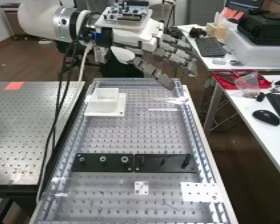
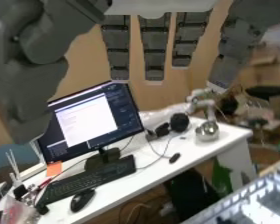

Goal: Grab the chopstick and place it in the clear container

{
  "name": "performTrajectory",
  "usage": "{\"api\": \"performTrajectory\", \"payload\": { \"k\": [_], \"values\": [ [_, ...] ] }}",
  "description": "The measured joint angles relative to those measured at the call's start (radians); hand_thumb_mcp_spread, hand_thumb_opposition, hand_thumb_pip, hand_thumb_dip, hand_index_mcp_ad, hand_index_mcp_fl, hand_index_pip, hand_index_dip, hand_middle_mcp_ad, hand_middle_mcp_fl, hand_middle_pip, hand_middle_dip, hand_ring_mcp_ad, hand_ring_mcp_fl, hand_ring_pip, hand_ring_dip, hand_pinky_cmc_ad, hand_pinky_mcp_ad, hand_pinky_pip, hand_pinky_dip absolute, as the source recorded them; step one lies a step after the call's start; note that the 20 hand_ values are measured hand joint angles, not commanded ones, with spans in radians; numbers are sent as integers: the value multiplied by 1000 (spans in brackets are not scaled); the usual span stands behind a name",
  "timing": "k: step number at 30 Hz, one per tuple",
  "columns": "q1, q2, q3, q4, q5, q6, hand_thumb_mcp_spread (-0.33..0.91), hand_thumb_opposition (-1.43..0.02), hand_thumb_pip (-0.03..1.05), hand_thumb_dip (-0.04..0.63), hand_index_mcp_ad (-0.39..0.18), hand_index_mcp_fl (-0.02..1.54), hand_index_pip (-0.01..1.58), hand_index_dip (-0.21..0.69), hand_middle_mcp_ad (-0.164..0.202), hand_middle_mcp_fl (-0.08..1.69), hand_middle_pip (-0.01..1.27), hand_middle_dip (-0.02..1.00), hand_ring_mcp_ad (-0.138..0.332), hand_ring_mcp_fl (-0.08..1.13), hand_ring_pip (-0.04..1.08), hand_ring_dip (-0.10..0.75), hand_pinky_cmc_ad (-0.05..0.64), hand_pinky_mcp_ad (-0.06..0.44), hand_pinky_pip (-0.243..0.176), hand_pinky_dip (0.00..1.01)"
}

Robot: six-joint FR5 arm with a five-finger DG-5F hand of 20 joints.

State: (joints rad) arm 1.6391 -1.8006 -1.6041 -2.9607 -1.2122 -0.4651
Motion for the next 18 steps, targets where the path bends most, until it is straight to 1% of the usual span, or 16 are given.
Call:
{"api": "performTrajectory", "payload": {
  "k": [1, 3, 4, 6, 7, 8, 9, 11, 14, 16, 18],
  "values": [
    [-6, 6, -8, 12, -10, -18, 241, -665, 501, 93, -72, 237, 101, 360, 105, 141, 127, 468, 113, 3, 91, 311, 478, 344, -140, 590],
    [-32, 34, -44, 72, -67, -94, 227, -663, 501, 82, -72, 237, 101, 360, 105, 141, 126, 456, 113, 3, 87, 307, 478, 344, -140, 564],
    [-37, 39, -51, 84, -82, -108, 209, -663, 499, 82, -73, 234, 105, 360, 106, 141, 126, 456, 115, 3, 87, 307, 478, 342, -140, 557],
    [-54, 55, -71, 125, -138, -160, 194, -667, 501, 70, -75, 190, 99, 361, 106, 145, 129, 456, 117, 3, 96, 311, 478, 346, -138, 527],
    [-56, 59, -76, 134, -145, -172, 190, -667, 503, 65, -80, 155, 91, 361, 101, 145, 126, 440, 113, 3, 93, 298, 478, 346, -138, 511],
    [-59, 65, -83, 150, -148, -190, 192, -667, 504, 72, -86, 154, 89, 361, 101, 145, 127, 436, 113, 3, 93, 298, 478, 346, -140, 508],
    [-63, 70, -90, 165, -143, -206, 188, -667, 508, 66, -79, 154, 89, 361, 105, 152, 127, 433, 117, 3, 89, 295, 478, 346, -140, 494],
    [-69, 77, -100, 184, -138, -221, 188, -667, 527, 70, -72, 154, 89, 361, 110, 152, 126, 428, 119, 3, 91, 291, 478, 344, -140, 466],
    [-82, 88, -117, 215, -171, -229, 188, -670, 539, 70, -72, 154, 89, 358, 110, 152, 126, 426, 119, 3, 96, 290, 478, 344, -140, 450],
    [-84, 88, -117, 213, -191, -229, 176, -675, 543, 63, -80, 138, 89, 358, 101, 98, 126, 424, 113, 2, 93, 283, 478, 344, -140, 435],
    [-83, 87, -114, 202, -174, -228, 161, -679, 552, 63, -87, 136, 89, 356, 99, 101, 131, 424, 112, 5, 87, 278, 478, 344, -138, 419]
  ]
}}
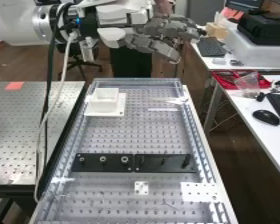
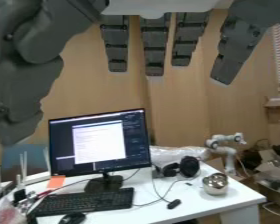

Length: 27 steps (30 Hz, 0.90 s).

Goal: Grab the chopstick and place it in the clear container

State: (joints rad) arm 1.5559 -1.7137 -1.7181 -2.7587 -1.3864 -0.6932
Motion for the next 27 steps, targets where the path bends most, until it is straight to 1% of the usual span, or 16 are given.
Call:
{"api": "performTrajectory", "payload": {
  "k": [1, 3, 6, 9, 11, 12, 14, 15, 16, 20, 22, 23, 27],
  "values": [
    [1, -1, 2, -3, 15, 0, 161, -682, 557, 70, -77, 138, 89, 356, 106, 101, 127, 419, 115, 5, 91, 278, 478, 344, -138, 419],
    [6, -7, 9, -17, 73, 4, 157, -681, 562, 70, -73, 138, 87, 356, 108, 101, 127, 412, 117, 2, 93, 278, 478, 344, -138, 405],
    [12, -23, 23, -37, 123, 17, 161, -682, 564, 72, -73, 138, 87, 346, 110, 101, 126, 410, 119, 5, 96, 272, 478, 344, -140, 403],
    [16, -42, 41, -63, 157, 37, 147, -696, 571, 66, -73, 124, 87, 333, 110, 101, 131, 407, 119, 2, 89, 264, 478, 344, -140, 374],
    [18, -54, 52, -75, 176, 52, 127, -696, 618, 70, -73, 124, 87, 332, 110, 94, 131, 407, 119, 2, 93, 264, 478, 344, -140, 374],
    [20, -62, 60, -79, 191, 57, 127, -696, 621, 70, -73, 120, 87, 330, 110, 82, 131, 407, 119, 2, 93, 264, 478, 344, -140, 358],
    [22, -70, 70, -78, 211, 55, 113, -696, 620, 70, -73, 110, 89, 332, 108, 82, 131, 394, 112, 5, 98, 258, 478, 347, -138, 339],
    [24, -74, 75, -75, 223, 51, 108, -696, 620, 63, -73, 106, 87, 318, 110, 79, 127, 379, 122, 5, 89, 246, 478, 344, -138, 328],
    [24, -76, 77, -74, 227, 49, 96, -696, 620, 70, -75, 103, 86, 316, 110, 82, 127, 380, 133, 5, 91, 244, 478, 344, -138, 328],
    [24, -90, 101, -75, 245, 53, 94, -696, 637, 66, -75, 117, 87, 314, 110, 87, 136, 380, 134, 5, 87, 244, 478, 344, -138, 314],
    [23, -101, 120, -89, 247, 62, 82, -700, 637, 70, -75, 103, 87, 304, 110, 87, 136, 379, 134, 5, 91, 244, 478, 347, -138, 295],
    [23, -109, 133, -102, 246, 67, 79, -714, 639, 59, -75, 101, 87, 297, 110, 87, 136, 379, 134, 5, 87, 244, 478, 344, -140, 283],
    [18, -126, 163, -137, 235, 65, 79, -710, 672, 59, -75, 117, 87, 290, 110, 86, 136, 379, 134, 5, 87, 244, 478, 344, -140, 283]
  ]
}}
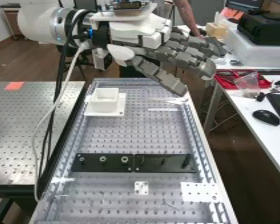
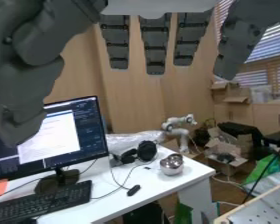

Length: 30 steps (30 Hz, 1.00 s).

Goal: Grab the chopstick and place it in the clear container

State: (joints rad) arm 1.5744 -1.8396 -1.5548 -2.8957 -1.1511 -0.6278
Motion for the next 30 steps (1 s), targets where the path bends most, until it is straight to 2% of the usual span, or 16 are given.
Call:
{"api": "performTrajectory", "payload": {
  "k": [7, 30],
  "values": [
    [-11, -2, 2, 17, -18, -10, 63, -730, 714, 63, -75, 113, 87, 267, 110, 73, 136, 379, 134, 5, 93, 244, 480, 347, -138, 265],
    [-4, -4, 20, -7, -38, -21, 52, -745, 721, 59, -73, 115, 91, 243, 110, 72, 136, 379, 134, 5, 93, 244, 480, 344, -138, 264]
  ]
}}
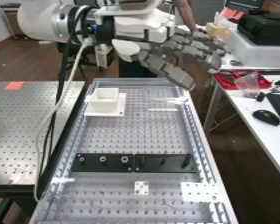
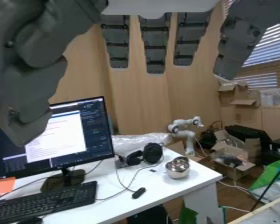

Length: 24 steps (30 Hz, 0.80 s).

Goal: Grab the chopstick and place it in the clear container

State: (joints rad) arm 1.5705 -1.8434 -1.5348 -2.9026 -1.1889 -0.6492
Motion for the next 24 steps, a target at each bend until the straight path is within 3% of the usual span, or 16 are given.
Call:
{"api": "performTrajectory", "payload": {
  "k": [24],
  "values": [
    [9, -6, 7, 5, 15, -2, 56, -771, 721, 59, -75, 113, 87, 243, 110, 72, 134, 379, 134, 5, 94, 244, 480, 347, -140, 264]
  ]
}}
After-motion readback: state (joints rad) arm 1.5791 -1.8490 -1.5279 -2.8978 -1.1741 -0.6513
